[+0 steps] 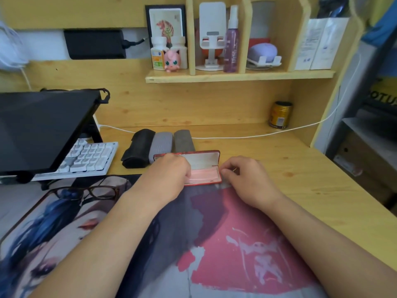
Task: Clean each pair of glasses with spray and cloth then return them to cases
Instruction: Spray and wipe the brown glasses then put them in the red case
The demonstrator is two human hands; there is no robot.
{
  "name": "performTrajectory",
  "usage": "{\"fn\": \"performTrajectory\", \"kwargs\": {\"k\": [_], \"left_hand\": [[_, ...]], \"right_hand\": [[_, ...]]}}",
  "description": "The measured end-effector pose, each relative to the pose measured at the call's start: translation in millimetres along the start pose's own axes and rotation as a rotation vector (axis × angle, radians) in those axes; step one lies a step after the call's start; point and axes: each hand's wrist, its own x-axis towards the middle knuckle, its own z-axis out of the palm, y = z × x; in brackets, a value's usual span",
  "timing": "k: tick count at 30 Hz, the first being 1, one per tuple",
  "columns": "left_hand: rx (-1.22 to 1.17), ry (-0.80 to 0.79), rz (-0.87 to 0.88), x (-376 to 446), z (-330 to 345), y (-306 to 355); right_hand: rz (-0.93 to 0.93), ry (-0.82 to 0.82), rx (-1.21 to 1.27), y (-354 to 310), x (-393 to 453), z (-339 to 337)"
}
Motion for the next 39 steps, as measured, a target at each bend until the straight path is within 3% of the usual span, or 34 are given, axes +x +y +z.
{"fn": "performTrajectory", "kwargs": {"k": [6, 10, 15, 18, 20, 23, 27, 31, 36, 39], "left_hand": [[-0.053, 0.043, -0.01, -1, -1, -2], [-0.078, 0.154, 0.0, -6, -5, -4], [-0.144, 0.061, -0.085, -6, -4, 0], [-0.251, 0.269, -0.052, -16, -5, 6], [-0.391, 0.363, -0.028, -27, -13, 14], [-0.774, 0.236, -0.125, -37, -27, 24], [-1.156, 0.032, -0.262, -39, -31, 19], [-1.464, -0.128, -0.301, -45, -36, 23], [-1.175, -0.138, 0.028, -47, -36, 22], [-1.181, -0.006, 0.108, -50, -44, 24]], "right_hand": [[0.014, -0.014, 0.016, -2, 1, 0], [0.026, -0.018, 0.019, -3, 0, -1], [0.042, -0.031, 0.01, -3, 0, 0], [-0.04, 0.021, 0.112, -6, -3, -5], [-0.178, -0.028, 0.144, -12, -9, -13], [-0.312, -0.043, 0.118, -18, -14, -16], [-0.135, -0.015, 0.492, -27, -15, -24], [-0.154, -0.072, 0.475, -32, -21, -33], [-0.261, 0.07, 0.71, -55, -28, -53], [-0.309, 0.255, 0.447, -66, -34, -60]]}}
